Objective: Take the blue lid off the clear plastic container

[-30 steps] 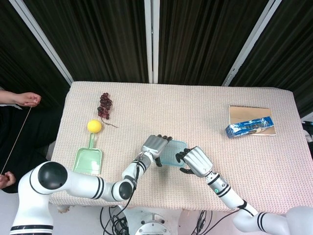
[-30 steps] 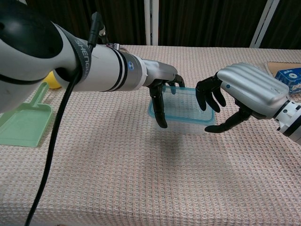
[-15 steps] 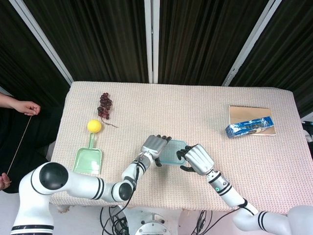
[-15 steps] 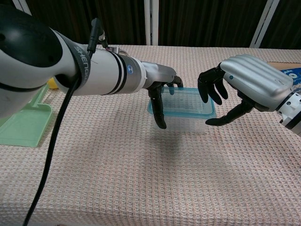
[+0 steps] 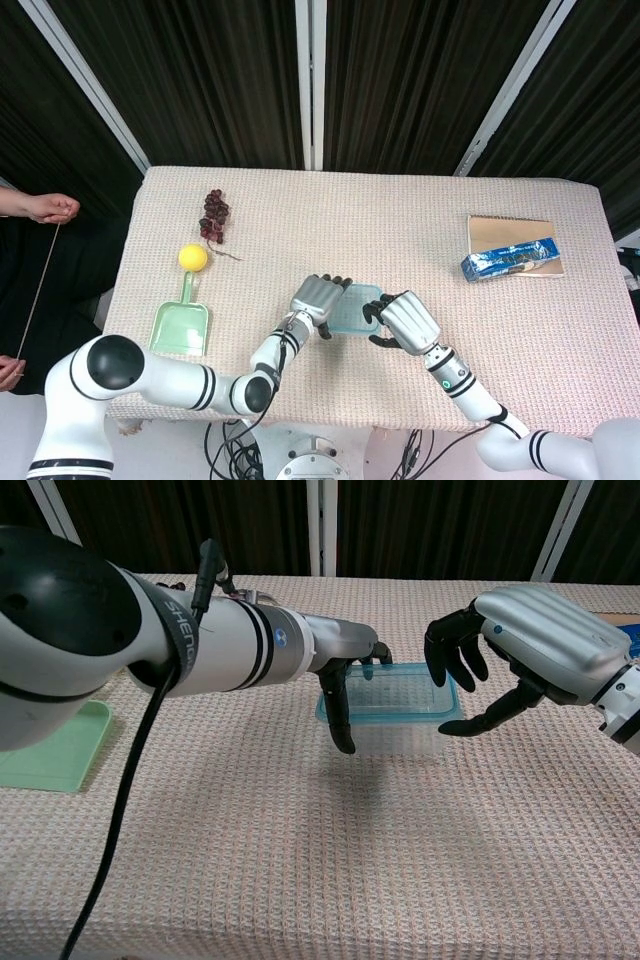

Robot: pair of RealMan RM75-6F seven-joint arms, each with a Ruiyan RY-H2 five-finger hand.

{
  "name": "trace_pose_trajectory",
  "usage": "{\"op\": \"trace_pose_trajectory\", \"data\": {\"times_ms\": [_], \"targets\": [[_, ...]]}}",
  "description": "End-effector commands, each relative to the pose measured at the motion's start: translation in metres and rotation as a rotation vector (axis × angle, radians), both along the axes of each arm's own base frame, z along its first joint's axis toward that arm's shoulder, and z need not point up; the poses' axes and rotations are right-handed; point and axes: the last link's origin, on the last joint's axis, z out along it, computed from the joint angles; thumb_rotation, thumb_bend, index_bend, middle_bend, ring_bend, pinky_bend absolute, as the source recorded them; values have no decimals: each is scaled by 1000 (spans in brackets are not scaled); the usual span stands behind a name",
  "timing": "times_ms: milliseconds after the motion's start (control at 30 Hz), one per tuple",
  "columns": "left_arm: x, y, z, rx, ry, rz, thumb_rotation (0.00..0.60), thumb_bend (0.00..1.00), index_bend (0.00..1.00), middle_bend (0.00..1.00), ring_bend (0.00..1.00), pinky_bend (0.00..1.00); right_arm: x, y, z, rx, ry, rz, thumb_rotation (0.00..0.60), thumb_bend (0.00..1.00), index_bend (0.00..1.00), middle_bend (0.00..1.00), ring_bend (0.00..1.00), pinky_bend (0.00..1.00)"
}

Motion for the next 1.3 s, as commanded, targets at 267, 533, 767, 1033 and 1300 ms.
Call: {"op": "trace_pose_trajectory", "data": {"times_ms": [267,533,767,1033,1300], "targets": [[-1,-1,-3,19,9,-23,600,31,145,245,159,257,0,-1,4,1,-17,-10,600,90,606,691,672,918],[-1,-1,-5,43,18,-44,600,31,145,247,159,256,-2,-1,10,2,-31,-28,600,90,605,691,671,918],[0,-2,-6,64,32,-68,600,32,145,248,159,257,-3,-2,14,-5,-37,-40,600,89,604,690,672,918],[2,-5,-2,31,3,-48,600,31,145,244,159,256,-1,-2,6,-24,-5,-13,600,309,589,676,672,918],[5,-8,0,8,-19,-38,600,31,109,223,159,254,5,-2,-2,-26,3,12,600,413,584,672,672,925]]}}
